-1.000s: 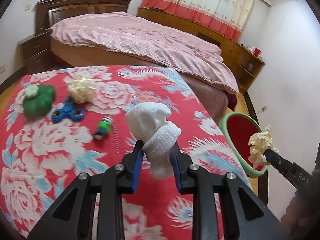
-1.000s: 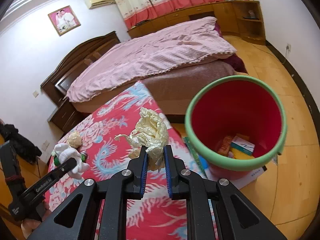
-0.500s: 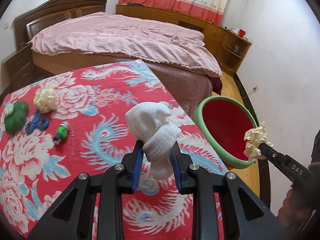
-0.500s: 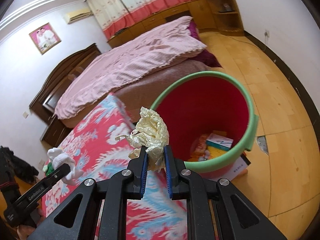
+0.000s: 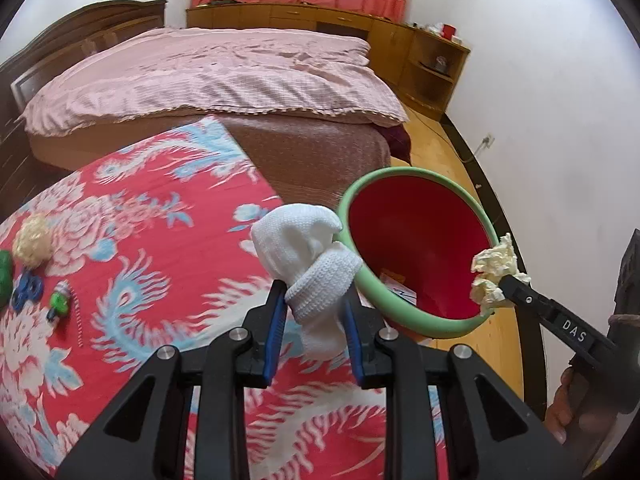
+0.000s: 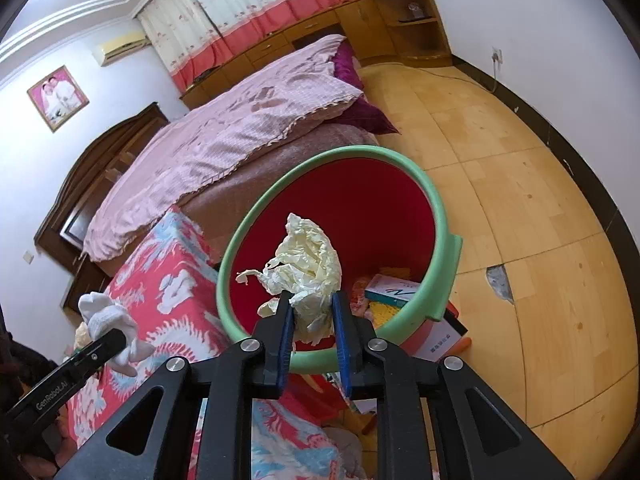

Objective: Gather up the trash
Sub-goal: 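Carry sock and paper over the red bucket and open the right gripper, then open the left gripper to drop the white sock into the bucket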

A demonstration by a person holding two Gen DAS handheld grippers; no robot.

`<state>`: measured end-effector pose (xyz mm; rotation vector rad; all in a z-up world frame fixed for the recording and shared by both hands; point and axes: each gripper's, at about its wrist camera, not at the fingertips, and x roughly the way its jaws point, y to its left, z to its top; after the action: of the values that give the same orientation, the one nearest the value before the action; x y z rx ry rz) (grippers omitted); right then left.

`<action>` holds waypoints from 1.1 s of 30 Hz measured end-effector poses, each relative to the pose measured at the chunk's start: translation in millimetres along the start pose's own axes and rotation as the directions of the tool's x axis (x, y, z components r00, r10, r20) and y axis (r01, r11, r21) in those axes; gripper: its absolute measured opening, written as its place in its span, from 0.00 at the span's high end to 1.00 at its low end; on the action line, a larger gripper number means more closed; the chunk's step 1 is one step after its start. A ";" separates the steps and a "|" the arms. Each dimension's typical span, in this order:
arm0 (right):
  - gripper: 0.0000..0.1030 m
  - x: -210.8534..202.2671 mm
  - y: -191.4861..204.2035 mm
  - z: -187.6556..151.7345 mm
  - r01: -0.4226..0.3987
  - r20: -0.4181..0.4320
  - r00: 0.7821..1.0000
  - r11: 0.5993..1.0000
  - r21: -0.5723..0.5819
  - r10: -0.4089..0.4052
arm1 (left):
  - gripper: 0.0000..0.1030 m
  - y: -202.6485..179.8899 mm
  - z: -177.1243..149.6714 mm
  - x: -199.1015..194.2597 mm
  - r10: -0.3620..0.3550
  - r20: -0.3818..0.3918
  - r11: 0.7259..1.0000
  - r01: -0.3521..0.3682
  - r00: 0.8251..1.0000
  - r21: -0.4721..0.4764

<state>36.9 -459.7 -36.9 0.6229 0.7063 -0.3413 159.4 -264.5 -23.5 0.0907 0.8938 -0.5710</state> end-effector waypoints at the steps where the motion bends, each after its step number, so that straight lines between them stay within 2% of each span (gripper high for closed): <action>1: 0.76 1.0 -1.1 0.3 0.007 0.002 1.000 1.000 -0.001 -0.007 | 0.73 -4.0 1.7 2.8 -0.004 -0.003 1.000 0.004 1.000 0.008; 3: 0.72 1.7 -3.2 1.2 0.009 0.005 1.000 1.000 -0.003 -0.009 | 0.73 -10.9 3.7 7.5 -0.010 -0.009 1.000 0.010 1.000 0.021; 11: 0.69 -0.9 -10.7 3.9 -0.022 0.025 0.999 1.000 0.004 0.022 | 0.73 -33.5 9.1 28.1 -0.034 -0.039 0.997 0.037 0.999 0.063; 15: 0.57 -2.4 -12.7 6.2 -0.031 0.041 0.999 1.000 0.006 0.030 | 0.73 -41.3 9.5 36.8 -0.043 -0.055 0.996 0.047 0.998 0.072; 33: 0.56 -9.5 -26.0 12.2 -0.035 0.066 0.997 0.999 0.038 0.033 | 0.73 -66.7 13.5 77.3 -0.073 -0.113 0.989 0.087 0.991 0.121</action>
<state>23.4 -486.6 -33.9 0.6577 0.6274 -0.3433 173.0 -358.6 -63.0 0.2026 0.9698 -0.7025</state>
